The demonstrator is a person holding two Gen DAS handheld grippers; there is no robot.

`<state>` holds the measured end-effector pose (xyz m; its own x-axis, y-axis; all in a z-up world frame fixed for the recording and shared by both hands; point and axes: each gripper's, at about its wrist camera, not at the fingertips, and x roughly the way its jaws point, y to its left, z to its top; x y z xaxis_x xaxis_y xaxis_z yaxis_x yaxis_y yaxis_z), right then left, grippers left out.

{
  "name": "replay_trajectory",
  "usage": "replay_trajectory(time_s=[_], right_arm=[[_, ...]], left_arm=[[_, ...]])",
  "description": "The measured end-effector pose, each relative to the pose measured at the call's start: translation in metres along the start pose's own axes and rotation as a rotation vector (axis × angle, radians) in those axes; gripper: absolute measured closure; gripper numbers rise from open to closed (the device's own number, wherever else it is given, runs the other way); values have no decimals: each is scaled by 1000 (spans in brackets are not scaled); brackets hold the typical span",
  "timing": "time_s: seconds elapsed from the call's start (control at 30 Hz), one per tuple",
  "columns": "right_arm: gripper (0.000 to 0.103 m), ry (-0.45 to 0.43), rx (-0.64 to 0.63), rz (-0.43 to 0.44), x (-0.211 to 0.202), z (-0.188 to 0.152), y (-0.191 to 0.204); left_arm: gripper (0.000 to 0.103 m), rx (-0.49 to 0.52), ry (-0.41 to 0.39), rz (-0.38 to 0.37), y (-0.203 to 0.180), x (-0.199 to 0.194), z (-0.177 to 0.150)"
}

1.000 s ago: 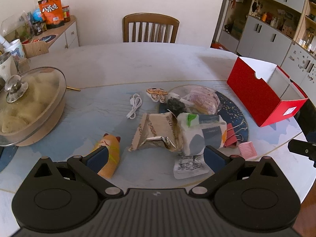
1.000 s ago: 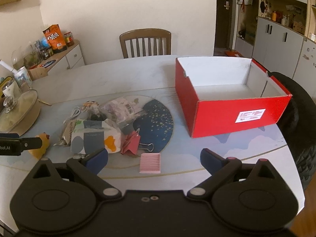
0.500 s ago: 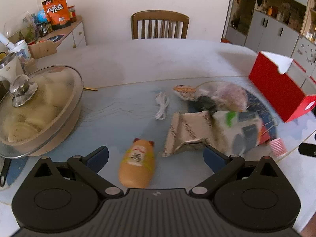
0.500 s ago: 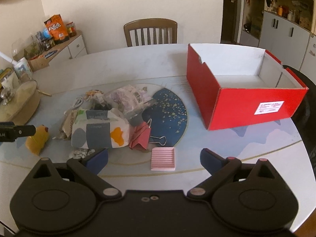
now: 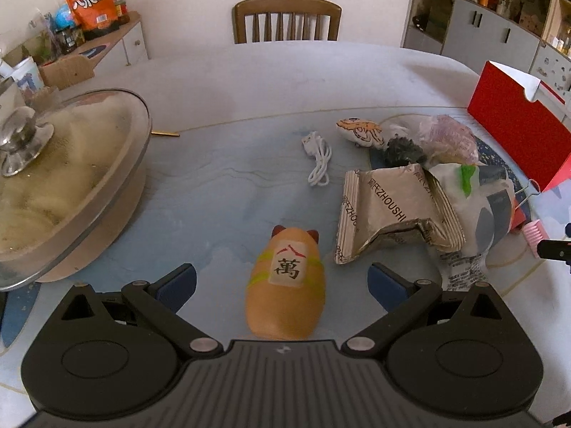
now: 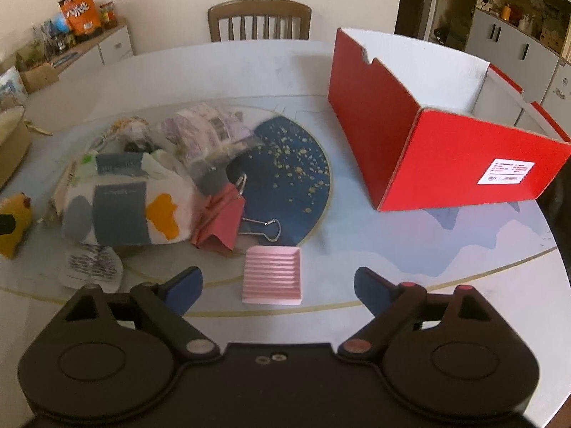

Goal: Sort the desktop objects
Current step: 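Reach the left tool to the yellow cat figurine while the right tool reaches the pink soap dish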

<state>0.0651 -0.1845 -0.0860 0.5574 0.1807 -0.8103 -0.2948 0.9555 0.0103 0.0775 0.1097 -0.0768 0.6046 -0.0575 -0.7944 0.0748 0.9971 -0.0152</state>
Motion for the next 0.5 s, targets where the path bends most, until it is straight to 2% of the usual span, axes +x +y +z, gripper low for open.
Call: replay_trajectory(time_s=[0.13,0.37,0.5], right_arm=[[17,31,33,8,5,-2,-3],[34,72,36,18,13,-3,-3],[43,66,33,19,11,-2,-3]], left_arm=[[4,-3,10,-14,2,5,-1],[12,-5,22,-30,4,12,0],[19,-11,26,-37,6,15,0]])
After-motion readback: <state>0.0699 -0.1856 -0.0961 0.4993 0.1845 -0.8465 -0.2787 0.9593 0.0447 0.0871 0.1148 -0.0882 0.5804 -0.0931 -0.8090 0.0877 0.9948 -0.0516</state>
